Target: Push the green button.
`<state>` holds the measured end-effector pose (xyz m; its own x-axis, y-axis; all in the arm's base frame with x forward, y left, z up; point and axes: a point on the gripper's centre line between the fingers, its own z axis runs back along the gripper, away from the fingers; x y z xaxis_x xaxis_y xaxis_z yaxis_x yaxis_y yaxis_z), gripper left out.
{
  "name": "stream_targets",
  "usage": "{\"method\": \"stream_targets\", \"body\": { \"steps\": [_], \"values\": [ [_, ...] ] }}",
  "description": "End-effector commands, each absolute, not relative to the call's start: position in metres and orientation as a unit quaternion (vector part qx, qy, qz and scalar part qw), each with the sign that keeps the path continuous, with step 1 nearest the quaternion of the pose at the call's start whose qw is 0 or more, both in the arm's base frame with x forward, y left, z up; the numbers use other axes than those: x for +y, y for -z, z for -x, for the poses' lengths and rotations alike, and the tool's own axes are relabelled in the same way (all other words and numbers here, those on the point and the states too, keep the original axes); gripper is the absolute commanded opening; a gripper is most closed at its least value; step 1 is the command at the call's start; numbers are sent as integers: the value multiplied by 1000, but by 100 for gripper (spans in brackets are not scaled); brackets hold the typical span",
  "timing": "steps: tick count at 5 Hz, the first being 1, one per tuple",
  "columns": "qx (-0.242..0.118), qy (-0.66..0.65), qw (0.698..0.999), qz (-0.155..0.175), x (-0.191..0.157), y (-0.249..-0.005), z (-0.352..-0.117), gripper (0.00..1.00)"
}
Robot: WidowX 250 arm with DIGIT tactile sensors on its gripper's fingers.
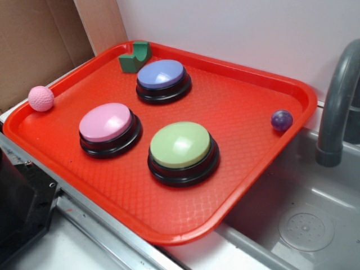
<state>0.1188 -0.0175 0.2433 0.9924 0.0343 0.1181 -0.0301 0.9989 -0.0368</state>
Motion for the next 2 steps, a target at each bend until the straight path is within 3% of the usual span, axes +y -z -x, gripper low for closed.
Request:
{"method": "stream_targets", "body": {
  "steps": [1, 2],
  "values": [
    [-59, -16, 998, 17, -18, -243, -119, 100],
    [-27, 62, 997, -41, -37, -204, -164, 100]
  ]
}}
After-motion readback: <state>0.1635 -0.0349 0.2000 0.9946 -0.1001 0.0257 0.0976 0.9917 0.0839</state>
